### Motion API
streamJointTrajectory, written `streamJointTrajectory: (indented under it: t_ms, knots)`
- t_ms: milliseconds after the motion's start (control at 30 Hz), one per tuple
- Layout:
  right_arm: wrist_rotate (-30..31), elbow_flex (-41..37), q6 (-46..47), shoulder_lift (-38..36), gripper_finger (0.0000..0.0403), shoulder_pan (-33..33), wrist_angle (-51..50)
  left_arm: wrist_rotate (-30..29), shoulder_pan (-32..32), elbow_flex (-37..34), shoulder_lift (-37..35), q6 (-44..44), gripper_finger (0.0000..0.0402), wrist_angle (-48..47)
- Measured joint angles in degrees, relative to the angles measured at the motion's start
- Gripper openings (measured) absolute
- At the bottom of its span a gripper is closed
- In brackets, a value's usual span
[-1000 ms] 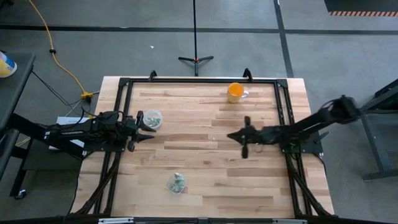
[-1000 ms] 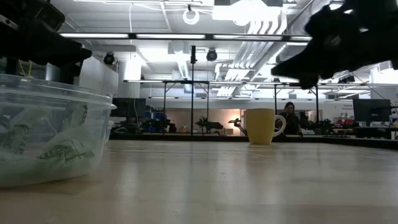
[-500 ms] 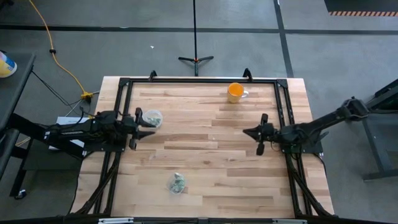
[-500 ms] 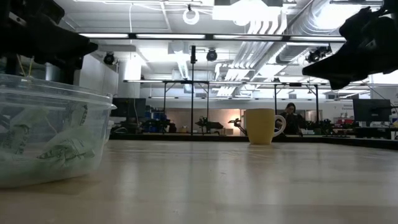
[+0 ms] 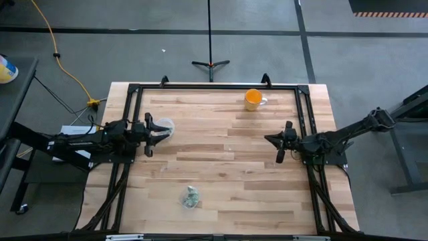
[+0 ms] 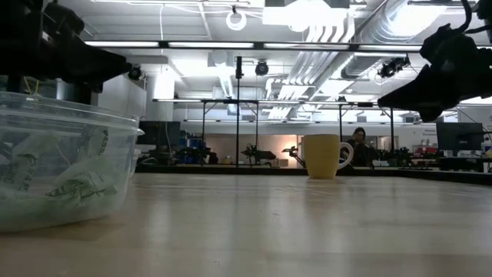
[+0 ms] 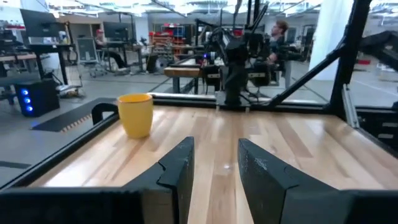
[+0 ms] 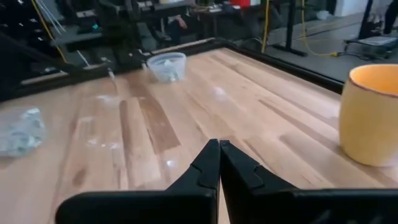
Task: Pick and place items into bin
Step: Return to Home Position
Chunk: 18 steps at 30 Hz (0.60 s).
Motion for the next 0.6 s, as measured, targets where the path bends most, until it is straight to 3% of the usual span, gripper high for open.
streamJointTrajectory:
  t_ms: [167, 400, 600]
  knots:
    - [0.98, 0.0, -1.26, -0.02, 0.0001, -0.98, -1.07, -0.11, 0.0, 0.0, 0.0, 1.12, 0.0159, -0.41]
    - [-1.75, 0.0, -13.95, -5.89, 0.0001, -2.62, 1.71, 0.01, 0.0, -0.02, 0.0, 0.86, 0.0159, -1.13]
    - [-11.95, 0.0, -18.31, -14.74, 0.0, -6.54, 0.18, -0.07, 0.0, -0.04, 0.0, 0.81, 0.0159, -1.11]
